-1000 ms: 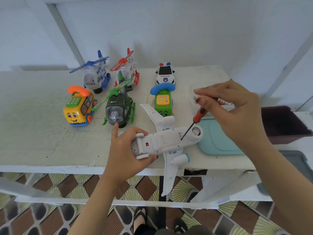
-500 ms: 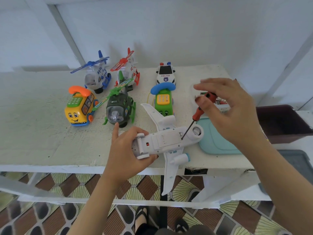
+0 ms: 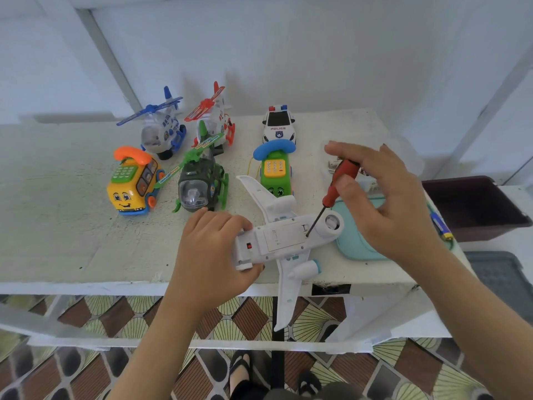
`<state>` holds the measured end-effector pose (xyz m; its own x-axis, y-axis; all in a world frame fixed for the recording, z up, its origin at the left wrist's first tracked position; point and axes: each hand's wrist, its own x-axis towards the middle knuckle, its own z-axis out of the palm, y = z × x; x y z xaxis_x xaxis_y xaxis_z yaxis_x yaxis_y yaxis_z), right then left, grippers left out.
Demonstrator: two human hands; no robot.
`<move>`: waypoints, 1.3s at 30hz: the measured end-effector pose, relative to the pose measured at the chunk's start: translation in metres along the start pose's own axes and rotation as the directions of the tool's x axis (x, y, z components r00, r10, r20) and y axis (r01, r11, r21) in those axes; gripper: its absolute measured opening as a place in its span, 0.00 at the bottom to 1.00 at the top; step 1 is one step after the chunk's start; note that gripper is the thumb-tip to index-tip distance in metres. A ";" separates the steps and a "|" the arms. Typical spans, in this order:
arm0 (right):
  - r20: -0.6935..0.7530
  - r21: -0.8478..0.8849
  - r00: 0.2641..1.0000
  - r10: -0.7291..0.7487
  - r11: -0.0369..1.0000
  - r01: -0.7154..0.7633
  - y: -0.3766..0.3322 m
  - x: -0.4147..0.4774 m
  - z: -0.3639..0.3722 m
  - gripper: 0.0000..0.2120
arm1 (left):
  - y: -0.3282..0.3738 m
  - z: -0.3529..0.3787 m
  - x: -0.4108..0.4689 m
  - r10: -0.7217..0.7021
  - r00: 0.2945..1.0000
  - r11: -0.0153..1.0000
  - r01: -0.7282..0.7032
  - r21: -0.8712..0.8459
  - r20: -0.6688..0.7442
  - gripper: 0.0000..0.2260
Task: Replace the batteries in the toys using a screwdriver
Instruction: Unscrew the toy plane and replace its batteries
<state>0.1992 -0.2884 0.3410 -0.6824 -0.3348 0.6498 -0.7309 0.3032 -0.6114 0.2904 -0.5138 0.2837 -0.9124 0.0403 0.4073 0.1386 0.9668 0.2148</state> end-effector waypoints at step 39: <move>-0.172 0.137 0.965 0.197 0.975 -0.174 0.007 0.000 0.003 0.12 | 0.001 0.002 0.001 -0.116 0.984 0.967 0.143 -0.210 0.135 0.24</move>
<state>0.1943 -0.2889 0.3354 -0.8038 -0.1099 0.5847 -0.5928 0.2314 -0.7714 0.2886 -0.5119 0.2832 -0.9658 -0.0387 0.2564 0.0846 0.8876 0.4527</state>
